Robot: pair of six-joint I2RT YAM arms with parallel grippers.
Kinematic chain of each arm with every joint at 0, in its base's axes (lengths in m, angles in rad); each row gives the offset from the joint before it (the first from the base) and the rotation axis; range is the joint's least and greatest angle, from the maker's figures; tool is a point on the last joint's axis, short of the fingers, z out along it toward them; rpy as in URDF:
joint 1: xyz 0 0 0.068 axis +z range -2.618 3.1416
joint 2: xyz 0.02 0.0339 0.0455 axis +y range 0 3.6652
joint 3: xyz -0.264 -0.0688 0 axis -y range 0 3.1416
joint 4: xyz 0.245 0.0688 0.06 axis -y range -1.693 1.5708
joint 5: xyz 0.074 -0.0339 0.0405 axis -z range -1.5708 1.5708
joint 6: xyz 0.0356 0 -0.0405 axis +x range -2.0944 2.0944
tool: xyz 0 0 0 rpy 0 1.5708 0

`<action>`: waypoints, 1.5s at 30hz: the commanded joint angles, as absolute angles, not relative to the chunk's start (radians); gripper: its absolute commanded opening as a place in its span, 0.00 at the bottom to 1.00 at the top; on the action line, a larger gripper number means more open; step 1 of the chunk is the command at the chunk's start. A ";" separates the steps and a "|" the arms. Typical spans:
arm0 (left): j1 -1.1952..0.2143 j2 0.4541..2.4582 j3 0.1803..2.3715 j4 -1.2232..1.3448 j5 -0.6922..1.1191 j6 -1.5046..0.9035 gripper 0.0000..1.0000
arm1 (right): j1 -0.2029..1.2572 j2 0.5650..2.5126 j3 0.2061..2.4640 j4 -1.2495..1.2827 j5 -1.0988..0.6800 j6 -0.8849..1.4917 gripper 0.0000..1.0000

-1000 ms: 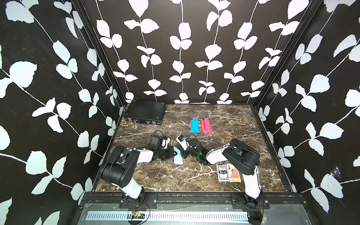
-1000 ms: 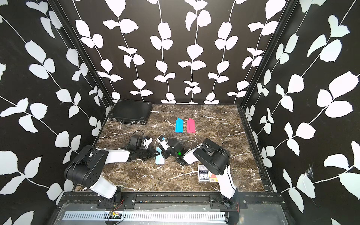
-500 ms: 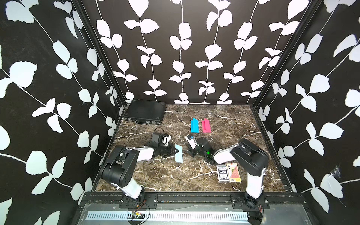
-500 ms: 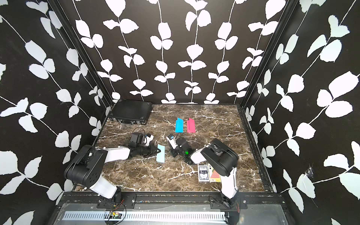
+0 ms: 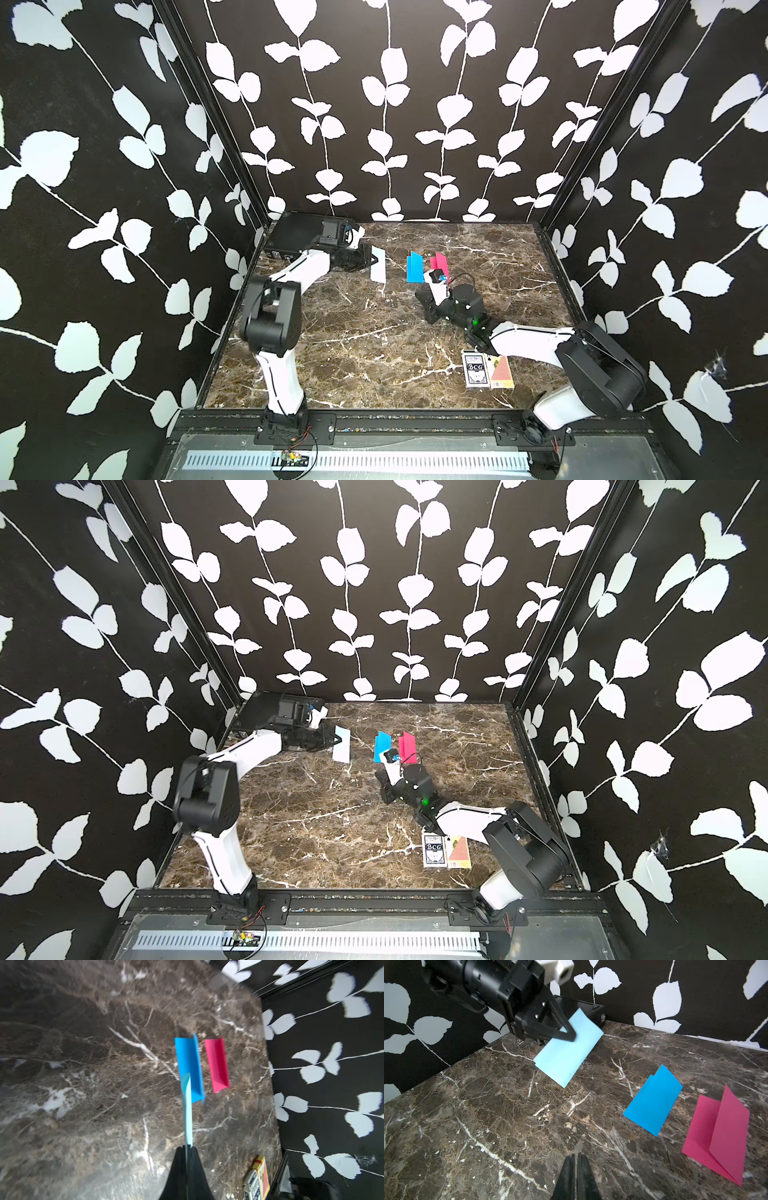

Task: Fold the square paper along the opposite sides
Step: Place the paper at the center of the board, then reset both arms

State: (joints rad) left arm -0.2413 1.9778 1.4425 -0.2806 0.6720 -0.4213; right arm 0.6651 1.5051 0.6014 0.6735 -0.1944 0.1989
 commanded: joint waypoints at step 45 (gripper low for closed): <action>-0.232 1.263 0.567 0.385 -0.237 0.177 0.99 | 0.425 1.428 0.535 0.692 0.671 -0.225 0.99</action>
State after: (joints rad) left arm -0.2840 1.2232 0.6792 0.1925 -0.1280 -0.0299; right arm 0.4957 1.3689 0.5304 0.5434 0.5579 -0.1070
